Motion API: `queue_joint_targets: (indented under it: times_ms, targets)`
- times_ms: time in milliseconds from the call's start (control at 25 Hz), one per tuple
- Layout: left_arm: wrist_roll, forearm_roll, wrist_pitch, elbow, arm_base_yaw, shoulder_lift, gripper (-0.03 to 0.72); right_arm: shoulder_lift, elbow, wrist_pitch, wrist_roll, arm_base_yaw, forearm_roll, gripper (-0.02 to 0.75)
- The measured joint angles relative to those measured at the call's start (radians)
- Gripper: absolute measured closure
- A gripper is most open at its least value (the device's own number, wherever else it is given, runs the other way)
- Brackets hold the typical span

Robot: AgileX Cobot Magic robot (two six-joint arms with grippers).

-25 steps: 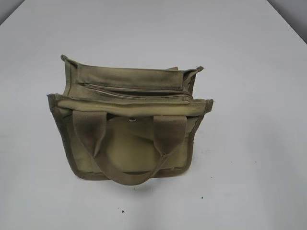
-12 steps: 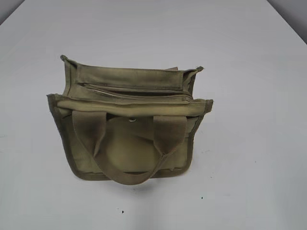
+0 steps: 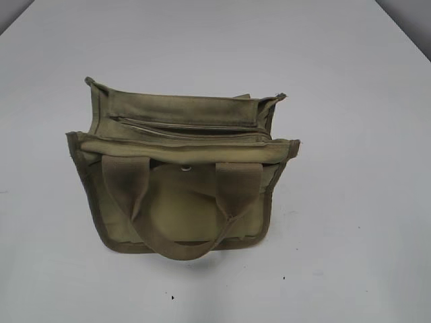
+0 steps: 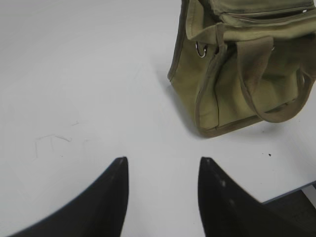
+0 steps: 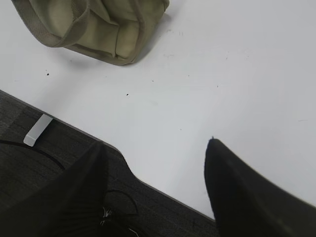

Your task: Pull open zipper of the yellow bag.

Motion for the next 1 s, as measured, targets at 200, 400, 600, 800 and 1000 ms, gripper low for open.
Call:
queue_joint_targets:
  times_ms: [200,400,600,800,1000]
  targets:
    - [0.002,0.001,-0.003,0.000,0.000,0.000,0.342,0.000,0.000,-0.001,0.000,0.000,0.000,0.256]
    - [0.003,0.001,-0.005,0.000,0.000,0.000,0.344,0.000,0.000,-0.001,0.000,0.000,0.000,0.256]
    - [0.004,0.001,-0.006,0.000,0.058,0.000,0.375,0.000,0.000,-0.001,-0.001,-0.091,0.001,0.256]
    - [0.005,0.001,-0.006,0.000,0.229,0.000,0.403,0.000,0.000,-0.002,-0.001,-0.332,0.001,0.256]
    - [0.006,0.001,-0.006,0.000,0.282,0.000,0.407,-0.042,0.000,-0.004,-0.001,-0.434,0.002,0.256]
